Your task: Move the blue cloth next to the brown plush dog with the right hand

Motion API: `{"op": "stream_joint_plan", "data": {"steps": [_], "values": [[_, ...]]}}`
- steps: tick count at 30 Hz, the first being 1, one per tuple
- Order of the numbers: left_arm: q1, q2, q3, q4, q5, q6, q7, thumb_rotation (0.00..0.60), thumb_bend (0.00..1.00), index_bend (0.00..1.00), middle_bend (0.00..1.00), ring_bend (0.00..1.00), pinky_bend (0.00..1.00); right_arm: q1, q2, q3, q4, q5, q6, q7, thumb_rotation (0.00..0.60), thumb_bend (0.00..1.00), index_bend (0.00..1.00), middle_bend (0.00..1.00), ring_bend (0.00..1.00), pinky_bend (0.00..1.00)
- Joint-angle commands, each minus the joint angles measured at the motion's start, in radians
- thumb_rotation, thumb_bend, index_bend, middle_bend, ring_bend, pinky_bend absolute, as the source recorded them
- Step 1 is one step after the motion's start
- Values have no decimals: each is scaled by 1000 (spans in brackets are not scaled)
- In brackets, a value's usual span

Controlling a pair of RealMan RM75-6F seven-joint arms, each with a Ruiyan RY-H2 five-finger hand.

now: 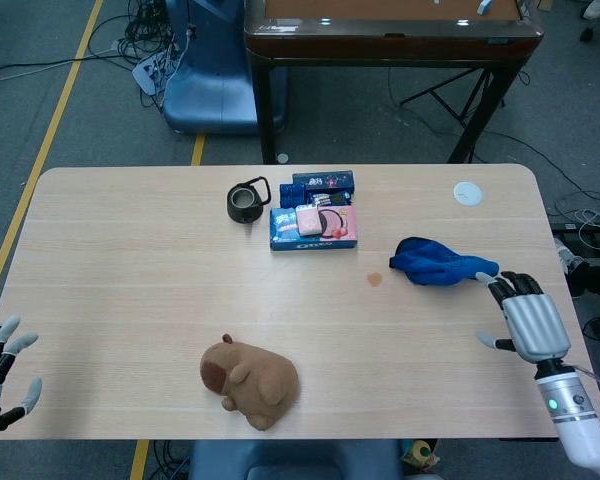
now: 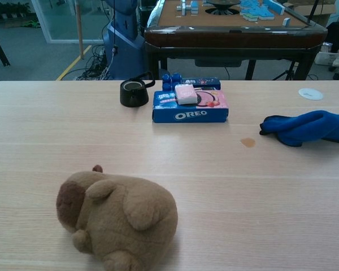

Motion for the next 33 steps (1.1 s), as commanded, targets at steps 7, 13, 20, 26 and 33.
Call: {"op": "stream_joint_plan", "data": {"steps": [7, 13, 20, 26, 33], "values": [[15, -3, 2, 16, -6, 19, -23, 600, 358, 209, 47, 44, 28, 144, -87, 72, 111, 177, -207, -98, 600, 0, 191, 237, 143, 176], [26, 0, 0, 26, -15, 31, -42, 600, 358, 209, 47, 44, 28, 220, -184, 98, 259, 291, -311, -133, 600, 0, 142, 209, 124, 176], [26, -1, -3, 33, -20, 28, -48, 600, 358, 209, 47, 44, 28, 294, -288, 110, 429, 371, -406, -154, 600, 0, 137, 204, 120, 176], [26, -2, -5, 35, -22, 27, -49, 600, 358, 209, 47, 44, 28, 347, -365, 110, 555, 409, -477, -157, 600, 93, 139, 214, 119, 180], [27, 1, -7, 31, -21, 27, -46, 600, 358, 209, 47, 44, 28, 387, -448, 94, 671, 368, -504, -117, 600, 553, 415, 379, 287, 433]]}}
